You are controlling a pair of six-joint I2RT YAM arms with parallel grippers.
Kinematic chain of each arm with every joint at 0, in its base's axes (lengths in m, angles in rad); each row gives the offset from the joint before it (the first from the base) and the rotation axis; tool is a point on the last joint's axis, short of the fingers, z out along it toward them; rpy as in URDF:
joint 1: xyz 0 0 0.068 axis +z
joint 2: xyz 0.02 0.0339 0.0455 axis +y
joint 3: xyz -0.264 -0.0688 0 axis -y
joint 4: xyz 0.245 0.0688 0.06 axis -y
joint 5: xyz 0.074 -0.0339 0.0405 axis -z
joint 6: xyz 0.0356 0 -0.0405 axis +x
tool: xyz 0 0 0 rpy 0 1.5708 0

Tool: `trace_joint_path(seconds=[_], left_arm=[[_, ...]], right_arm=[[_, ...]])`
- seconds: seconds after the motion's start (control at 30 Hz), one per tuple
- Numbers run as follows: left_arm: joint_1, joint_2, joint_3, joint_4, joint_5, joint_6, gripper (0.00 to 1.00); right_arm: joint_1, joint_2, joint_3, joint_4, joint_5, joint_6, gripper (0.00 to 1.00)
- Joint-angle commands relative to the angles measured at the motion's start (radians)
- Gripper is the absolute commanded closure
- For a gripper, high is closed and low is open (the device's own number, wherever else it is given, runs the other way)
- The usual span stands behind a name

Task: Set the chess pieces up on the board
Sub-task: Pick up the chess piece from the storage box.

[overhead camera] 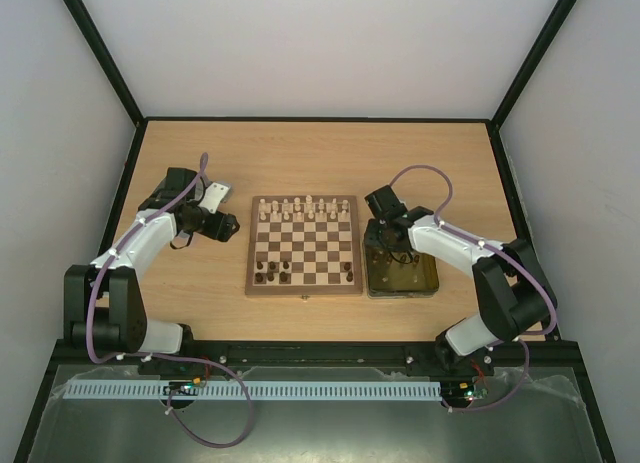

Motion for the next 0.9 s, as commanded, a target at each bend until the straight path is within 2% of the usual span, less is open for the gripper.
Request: trace_joint_path(seconds=[0.0, 0.87], left_arm=[[0.007, 0.000, -0.008, -0.002, 0.016, 0.002, 0.21], [0.007, -0.005, -0.007, -0.003, 0.010, 0.000, 0.21]], right_arm=[[-0.007, -0.033, -0.028, -0.008, -0.011, -0.005, 0.76], [-0.007, -0.036, -0.096, 0.030, -0.106, -0.013, 0.77]])
